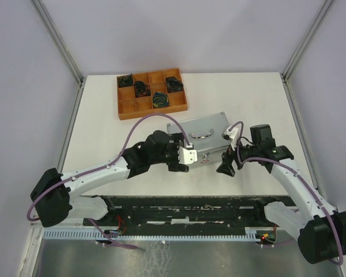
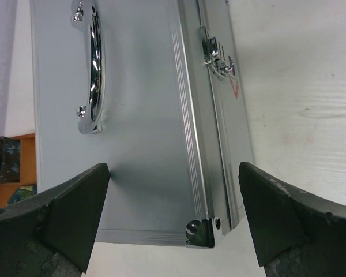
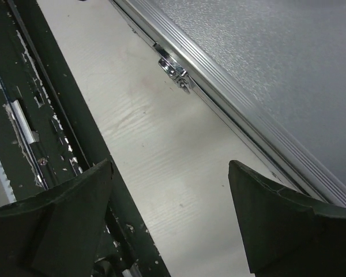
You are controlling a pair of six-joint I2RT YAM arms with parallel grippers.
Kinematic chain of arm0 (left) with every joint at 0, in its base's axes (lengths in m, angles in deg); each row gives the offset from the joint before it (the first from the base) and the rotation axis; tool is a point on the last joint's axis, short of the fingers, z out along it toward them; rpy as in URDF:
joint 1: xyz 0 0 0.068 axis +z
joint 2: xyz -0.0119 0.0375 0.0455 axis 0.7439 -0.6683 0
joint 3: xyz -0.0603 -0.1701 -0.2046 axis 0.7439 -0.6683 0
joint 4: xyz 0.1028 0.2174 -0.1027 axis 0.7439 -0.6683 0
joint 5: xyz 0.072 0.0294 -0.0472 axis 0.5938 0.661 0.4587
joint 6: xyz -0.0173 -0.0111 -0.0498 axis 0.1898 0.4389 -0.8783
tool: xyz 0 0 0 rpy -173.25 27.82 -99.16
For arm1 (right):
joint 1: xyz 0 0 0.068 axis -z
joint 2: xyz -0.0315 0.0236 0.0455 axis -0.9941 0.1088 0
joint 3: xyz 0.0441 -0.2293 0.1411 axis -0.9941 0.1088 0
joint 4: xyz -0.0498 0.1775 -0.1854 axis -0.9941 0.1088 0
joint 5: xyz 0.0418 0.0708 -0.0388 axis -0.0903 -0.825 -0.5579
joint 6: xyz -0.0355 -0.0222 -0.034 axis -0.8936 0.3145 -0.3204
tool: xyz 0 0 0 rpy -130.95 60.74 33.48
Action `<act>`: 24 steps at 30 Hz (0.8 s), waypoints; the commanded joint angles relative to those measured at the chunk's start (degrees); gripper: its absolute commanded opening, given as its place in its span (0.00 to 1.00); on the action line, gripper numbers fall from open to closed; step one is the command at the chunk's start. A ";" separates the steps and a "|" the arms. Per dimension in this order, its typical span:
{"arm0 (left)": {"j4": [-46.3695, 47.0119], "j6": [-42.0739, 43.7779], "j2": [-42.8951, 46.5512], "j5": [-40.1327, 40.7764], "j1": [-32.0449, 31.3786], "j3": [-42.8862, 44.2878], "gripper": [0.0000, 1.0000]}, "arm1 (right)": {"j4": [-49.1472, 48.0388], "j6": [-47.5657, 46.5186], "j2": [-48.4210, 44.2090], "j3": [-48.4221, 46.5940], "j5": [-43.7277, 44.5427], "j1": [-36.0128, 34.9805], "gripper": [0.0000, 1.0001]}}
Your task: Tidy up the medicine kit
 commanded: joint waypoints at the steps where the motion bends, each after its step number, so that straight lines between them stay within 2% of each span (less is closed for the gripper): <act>1: 4.56 4.96 -2.19 6.88 -1.75 -2.32 0.99 | -12.59 2.17 2.63 2.46 -7.97 -1.72 0.89; 7: 10.58 4.22 -4.42 13.28 -1.71 -3.64 0.99 | -23.12 7.03 5.62 6.17 -9.42 -2.62 0.90; 14: 13.96 4.43 -8.04 19.26 -1.53 -1.97 0.99 | -42.48 22.52 9.81 9.95 -3.48 -2.85 0.91; 17: 13.88 2.90 -8.58 18.89 -0.60 -1.08 0.99 | -51.49 30.58 11.78 11.53 -1.37 -2.85 0.91; 24: 12.81 0.60 -6.71 12.15 2.26 -0.69 0.99 | -65.29 41.79 16.24 13.99 3.54 -3.21 0.91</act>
